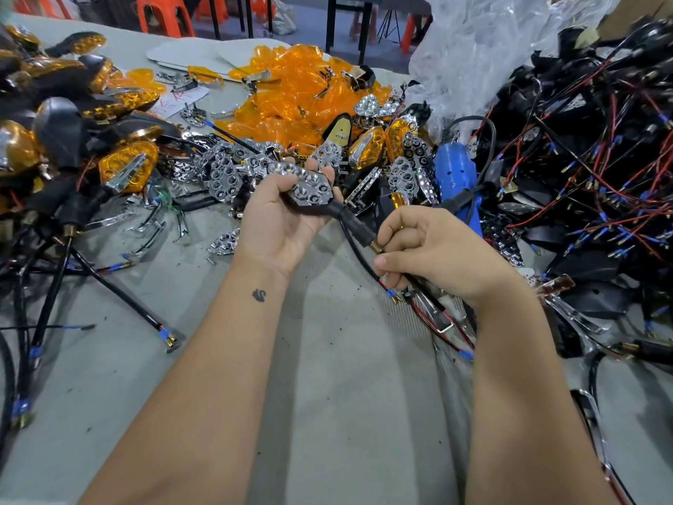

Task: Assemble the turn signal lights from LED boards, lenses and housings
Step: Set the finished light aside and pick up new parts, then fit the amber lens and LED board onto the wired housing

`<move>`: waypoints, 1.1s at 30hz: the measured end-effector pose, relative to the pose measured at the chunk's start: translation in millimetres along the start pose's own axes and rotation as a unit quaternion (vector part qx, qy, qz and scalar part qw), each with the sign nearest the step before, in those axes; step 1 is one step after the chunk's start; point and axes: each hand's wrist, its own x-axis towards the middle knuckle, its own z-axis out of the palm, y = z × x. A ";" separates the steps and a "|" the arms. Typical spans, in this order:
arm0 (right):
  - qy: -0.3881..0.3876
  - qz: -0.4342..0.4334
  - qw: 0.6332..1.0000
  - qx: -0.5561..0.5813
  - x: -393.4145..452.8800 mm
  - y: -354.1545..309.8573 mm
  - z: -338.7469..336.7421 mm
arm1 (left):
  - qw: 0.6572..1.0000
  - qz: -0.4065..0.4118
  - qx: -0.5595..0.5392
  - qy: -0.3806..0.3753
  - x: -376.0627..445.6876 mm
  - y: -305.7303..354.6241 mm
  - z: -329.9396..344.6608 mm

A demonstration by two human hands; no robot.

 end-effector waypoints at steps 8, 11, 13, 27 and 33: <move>-0.108 0.069 0.992 0.001 9.1 -5.5 32.4 | 0.987 0.031 0.158 -0.014 4.4 6.6 -2.5; -0.127 0.082 0.989 0.003 10.6 -6.9 36.3 | 0.985 0.021 0.172 -0.015 2.6 10.1 -3.5; -0.158 0.088 0.983 0.012 9.3 -9.2 37.2 | 0.979 0.012 0.202 -0.014 1.5 9.7 -2.8; -0.123 0.100 0.974 -0.164 18.7 -22.7 34.3 | 0.756 0.089 0.640 0.104 2.5 8.1 -13.8; 0.077 0.010 0.979 -0.189 39.8 -34.1 16.1 | 0.622 0.139 0.751 0.172 -1.4 9.6 -12.6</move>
